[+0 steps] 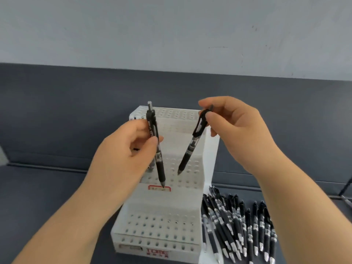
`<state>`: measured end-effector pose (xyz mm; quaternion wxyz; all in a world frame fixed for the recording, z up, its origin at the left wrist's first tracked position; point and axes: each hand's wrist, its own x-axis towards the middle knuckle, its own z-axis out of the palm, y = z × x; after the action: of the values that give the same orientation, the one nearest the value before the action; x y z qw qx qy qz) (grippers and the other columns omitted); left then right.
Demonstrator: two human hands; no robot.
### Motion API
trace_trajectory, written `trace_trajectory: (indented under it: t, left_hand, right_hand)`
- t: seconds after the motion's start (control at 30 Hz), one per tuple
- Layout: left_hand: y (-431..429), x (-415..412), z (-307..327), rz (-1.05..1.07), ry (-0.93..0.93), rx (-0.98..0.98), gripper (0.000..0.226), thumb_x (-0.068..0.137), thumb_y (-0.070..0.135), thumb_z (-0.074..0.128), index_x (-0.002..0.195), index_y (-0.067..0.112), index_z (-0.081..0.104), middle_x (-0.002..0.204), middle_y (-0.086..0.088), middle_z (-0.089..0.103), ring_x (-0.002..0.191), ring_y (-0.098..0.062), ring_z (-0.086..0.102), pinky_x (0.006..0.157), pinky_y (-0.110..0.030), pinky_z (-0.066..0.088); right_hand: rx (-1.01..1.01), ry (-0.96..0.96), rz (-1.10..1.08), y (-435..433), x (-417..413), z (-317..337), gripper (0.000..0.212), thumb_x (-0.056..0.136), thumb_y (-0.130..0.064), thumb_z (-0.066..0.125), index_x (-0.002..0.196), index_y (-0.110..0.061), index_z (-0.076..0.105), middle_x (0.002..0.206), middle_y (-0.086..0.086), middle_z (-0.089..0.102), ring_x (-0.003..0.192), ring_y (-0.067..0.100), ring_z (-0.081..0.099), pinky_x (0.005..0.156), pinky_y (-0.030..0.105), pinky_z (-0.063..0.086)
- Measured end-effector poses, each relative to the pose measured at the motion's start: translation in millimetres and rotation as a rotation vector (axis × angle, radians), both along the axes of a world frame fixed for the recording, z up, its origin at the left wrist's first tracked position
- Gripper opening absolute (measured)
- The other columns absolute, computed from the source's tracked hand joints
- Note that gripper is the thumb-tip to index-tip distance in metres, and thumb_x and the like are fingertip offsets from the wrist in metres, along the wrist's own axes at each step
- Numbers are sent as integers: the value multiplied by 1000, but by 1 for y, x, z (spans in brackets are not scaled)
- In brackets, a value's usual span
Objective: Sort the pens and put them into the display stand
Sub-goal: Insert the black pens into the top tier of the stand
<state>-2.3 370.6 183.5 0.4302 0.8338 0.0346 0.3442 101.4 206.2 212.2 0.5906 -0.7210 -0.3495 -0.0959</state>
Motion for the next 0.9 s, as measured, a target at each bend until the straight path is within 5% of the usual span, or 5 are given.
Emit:
trace_trajectory:
  t: [0.17,0.33,0.53,0.73,0.9]
  left_hand:
    - [44,-13,0,7,24,-33,15,88,23,54,93,35,61,87,28,65,72,8,61,58,0,39]
    - [69,-19,3,-72,41,-25,16,90,23,52,90,36,62,83,22,69,70,3,66,68,-18,45]
    - [92,-19,-4,-125,53,-26,18,86,23,57,91,39,63,88,27,66,76,7,63,65,-1,43]
    - [99,-15,-6,-201,52,-35,23,84,18,61,95,38,57,89,16,66,80,1,63,72,-10,47]
    - [99,-10,-6,-227,69,-15,17,86,20,59,95,34,55,88,15,65,77,1,61,66,-8,46]
  right_hand:
    - [45,-53,-21,42,-5,10,24,89,-7,57,96,-29,64,92,-4,70,78,4,61,71,15,50]
    - [-18,-91,-69,72,-6,10,23,89,-6,58,97,-27,63,95,-2,70,83,8,63,73,17,50]
    - [-110,-104,-148,90,-6,-1,23,89,-10,59,98,-31,62,95,-6,68,82,3,59,75,18,48]
    - [-228,-127,-218,96,-9,-4,23,90,-21,59,95,-43,60,87,-21,64,78,-5,58,84,21,47]
    - [-265,-87,-178,101,-8,-10,24,89,-13,61,108,-28,64,89,-17,63,82,-2,59,79,9,46]
